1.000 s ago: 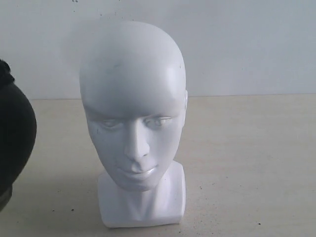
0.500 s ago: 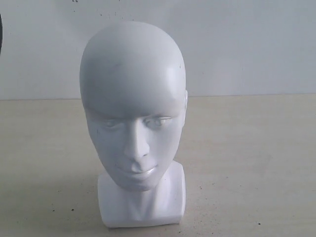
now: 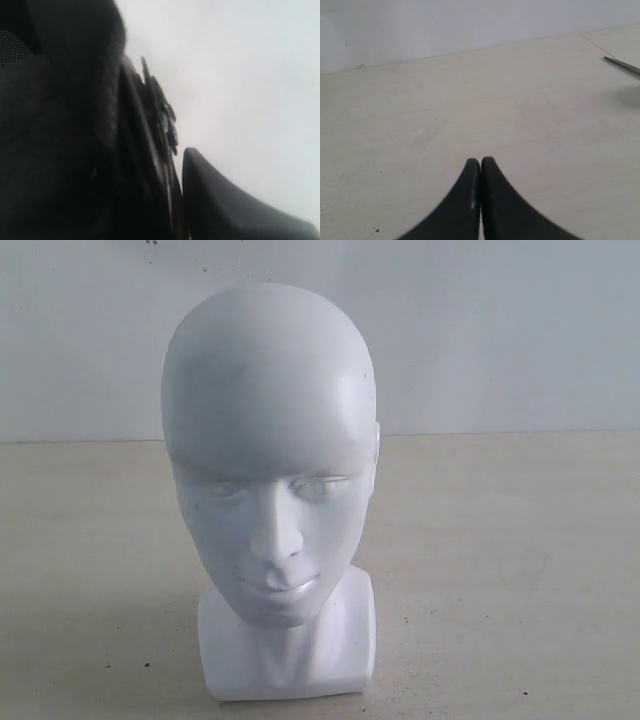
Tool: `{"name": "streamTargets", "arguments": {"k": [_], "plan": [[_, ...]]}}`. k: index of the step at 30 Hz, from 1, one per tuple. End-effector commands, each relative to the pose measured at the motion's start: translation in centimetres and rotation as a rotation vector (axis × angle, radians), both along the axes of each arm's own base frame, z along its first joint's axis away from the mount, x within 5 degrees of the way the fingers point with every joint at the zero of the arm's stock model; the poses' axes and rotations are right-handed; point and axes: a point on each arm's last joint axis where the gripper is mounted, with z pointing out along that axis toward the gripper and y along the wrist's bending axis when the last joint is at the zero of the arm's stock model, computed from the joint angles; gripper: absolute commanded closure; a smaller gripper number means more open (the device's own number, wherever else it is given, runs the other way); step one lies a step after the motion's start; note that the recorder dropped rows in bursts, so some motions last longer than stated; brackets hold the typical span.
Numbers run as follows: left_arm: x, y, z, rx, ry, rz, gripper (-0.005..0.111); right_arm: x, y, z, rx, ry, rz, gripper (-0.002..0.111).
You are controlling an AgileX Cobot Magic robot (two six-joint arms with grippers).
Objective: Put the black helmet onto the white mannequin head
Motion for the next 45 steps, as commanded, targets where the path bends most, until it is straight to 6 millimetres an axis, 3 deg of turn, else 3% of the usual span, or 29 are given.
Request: {"name": "streamTargets", "arguments": {"k": [1,5,10,17,24,27,32,35,42,45], "plan": [[-1.8,-0.9,3.7,-0.180,-0.325,-0.168,0.102,0.0,0.0,0.0,-0.006,-0.006,0.001,0.108],[-1.4,-2.4,3.9,-0.245,-0.335,-0.316,0.102,0.0,0.0,0.1,-0.006,-0.008,0.001,0.108],[-1.5,-5.3,4.1,-0.309,-0.352,-0.665,0.102,0.0,0.0,0.1,-0.006,-0.008,0.001,0.108],[-1.2,-7.5,5.6,-0.523,-0.464,-1.082,0.102,0.0,0.0,0.1,-0.006,-0.008,0.001,0.108],[1.2,-8.9,4.9,-0.717,-0.491,-1.383,0.102,0.0,0.0,0.1,-0.006,-0.008,0.001,0.108],[3.6,-9.7,3.9,-0.829,-0.393,-1.406,0.102,0.0,0.0,0.1,-0.006,-0.008,0.001,0.108],[6.1,-11.2,2.3,-0.837,-0.276,-1.403,0.102,0.0,0.0,0.1,-0.006,-0.008,0.001,0.108],[7.9,-11.6,1.4,-0.964,-0.169,-1.409,0.102,0.0,0.0,0.1,-0.006,-0.008,0.001,0.108],[8.8,-11.8,-1.6,-1.042,-0.055,-1.358,0.102,0.0,0.0,0.1,-0.006,-0.008,0.001,0.108],[9.0,-11.7,-1.8,-1.084,-0.049,-1.348,0.102,0.0,0.0,0.1,-0.006,-0.008,0.001,0.108]]}}
